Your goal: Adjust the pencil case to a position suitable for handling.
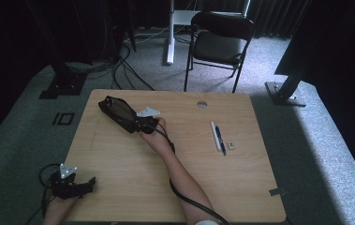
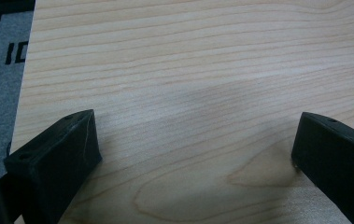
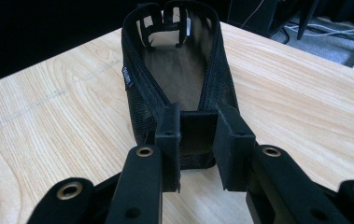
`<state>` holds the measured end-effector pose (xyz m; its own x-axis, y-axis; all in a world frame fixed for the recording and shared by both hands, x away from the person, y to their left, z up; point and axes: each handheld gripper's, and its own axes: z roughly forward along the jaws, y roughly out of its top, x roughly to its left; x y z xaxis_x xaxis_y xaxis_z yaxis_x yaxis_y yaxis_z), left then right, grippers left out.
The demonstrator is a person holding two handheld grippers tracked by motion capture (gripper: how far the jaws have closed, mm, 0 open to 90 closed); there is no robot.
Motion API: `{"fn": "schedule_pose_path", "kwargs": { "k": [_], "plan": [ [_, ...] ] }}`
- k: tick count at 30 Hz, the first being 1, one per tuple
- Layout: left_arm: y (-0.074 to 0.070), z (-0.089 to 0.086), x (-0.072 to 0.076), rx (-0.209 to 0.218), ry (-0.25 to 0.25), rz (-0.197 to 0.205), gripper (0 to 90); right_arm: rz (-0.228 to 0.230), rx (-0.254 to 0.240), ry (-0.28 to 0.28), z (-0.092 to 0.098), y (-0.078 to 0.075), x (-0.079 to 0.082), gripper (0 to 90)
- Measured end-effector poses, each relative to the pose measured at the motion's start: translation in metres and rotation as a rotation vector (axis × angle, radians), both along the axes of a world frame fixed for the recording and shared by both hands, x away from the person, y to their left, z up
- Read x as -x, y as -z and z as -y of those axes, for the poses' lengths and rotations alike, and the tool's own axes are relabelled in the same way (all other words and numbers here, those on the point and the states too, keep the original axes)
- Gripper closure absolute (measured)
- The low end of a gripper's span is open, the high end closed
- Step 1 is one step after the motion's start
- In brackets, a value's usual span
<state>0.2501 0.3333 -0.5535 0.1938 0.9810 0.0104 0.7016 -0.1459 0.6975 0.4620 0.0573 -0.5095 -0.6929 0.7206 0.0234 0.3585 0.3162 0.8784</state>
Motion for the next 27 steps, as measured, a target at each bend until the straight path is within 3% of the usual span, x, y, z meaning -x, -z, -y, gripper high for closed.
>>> {"fn": "schedule_pose_path", "kwargs": {
  "k": [6, 16, 27],
  "plan": [
    [0.0, 0.0, 0.0, 0.0, 0.0, 0.0, 1.2, -0.017, -0.018, 0.012, 0.006, 0.001, 0.004, 73.0],
    [0.0, 0.0, 0.0, -0.001, 0.001, -0.001, 1.2, -0.008, 0.002, 0.007, 0.022, -0.001, 0.014, 73.1],
    [0.0, 0.0, 0.0, 0.0, 0.001, 0.0, 1.2, -0.031, -0.019, 0.028, 0.051, 0.001, 0.026, 72.9]
  ]
}}
